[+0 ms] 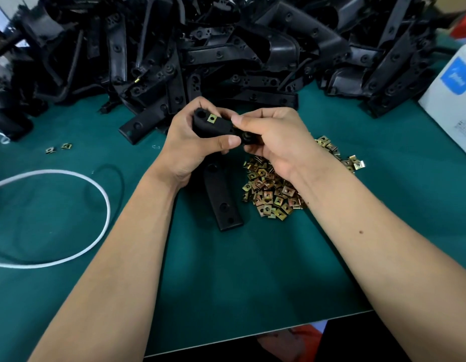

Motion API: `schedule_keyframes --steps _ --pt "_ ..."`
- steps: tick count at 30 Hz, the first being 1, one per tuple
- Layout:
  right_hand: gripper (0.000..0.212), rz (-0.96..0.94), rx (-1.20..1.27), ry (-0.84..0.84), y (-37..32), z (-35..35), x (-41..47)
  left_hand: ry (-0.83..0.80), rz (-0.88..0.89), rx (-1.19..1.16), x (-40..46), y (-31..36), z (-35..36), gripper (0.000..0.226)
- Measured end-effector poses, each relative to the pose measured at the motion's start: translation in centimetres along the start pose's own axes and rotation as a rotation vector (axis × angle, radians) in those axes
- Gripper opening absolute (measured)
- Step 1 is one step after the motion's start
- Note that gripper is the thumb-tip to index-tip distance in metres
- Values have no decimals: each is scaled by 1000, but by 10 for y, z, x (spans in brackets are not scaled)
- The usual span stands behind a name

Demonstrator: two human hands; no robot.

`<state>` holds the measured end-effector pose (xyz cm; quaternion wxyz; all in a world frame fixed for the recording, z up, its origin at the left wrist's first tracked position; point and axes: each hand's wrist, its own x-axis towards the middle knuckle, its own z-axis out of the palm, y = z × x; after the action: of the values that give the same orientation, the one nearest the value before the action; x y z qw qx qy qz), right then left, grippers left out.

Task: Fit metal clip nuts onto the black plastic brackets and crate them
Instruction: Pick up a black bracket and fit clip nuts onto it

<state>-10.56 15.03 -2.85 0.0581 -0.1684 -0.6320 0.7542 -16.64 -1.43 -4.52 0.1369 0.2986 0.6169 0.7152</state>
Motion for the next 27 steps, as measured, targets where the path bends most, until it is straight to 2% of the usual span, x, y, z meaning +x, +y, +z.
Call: schedule_keyframes --steps 6,9,12,15,21,27 --pt "27 -48 49 -5 4 3 2 145 -28 40 1 -3 3 39" --pt "24 -81 18 -31 5 3 2 248 -45 31 2 -3 6 41" --pt "16 -135 -4 12 7 4 1 316 -59 32 2 -2 8 42" --pt "12 -148 -2 44 7 4 2 319 -65 9 2 0 9 41" --pt "12 -237 -121 1 10 8 -3 336 -74 25 2 0 7 41" --pt "12 -244 -53 -15 11 8 -2 292 -81 4 3 1 4 39"
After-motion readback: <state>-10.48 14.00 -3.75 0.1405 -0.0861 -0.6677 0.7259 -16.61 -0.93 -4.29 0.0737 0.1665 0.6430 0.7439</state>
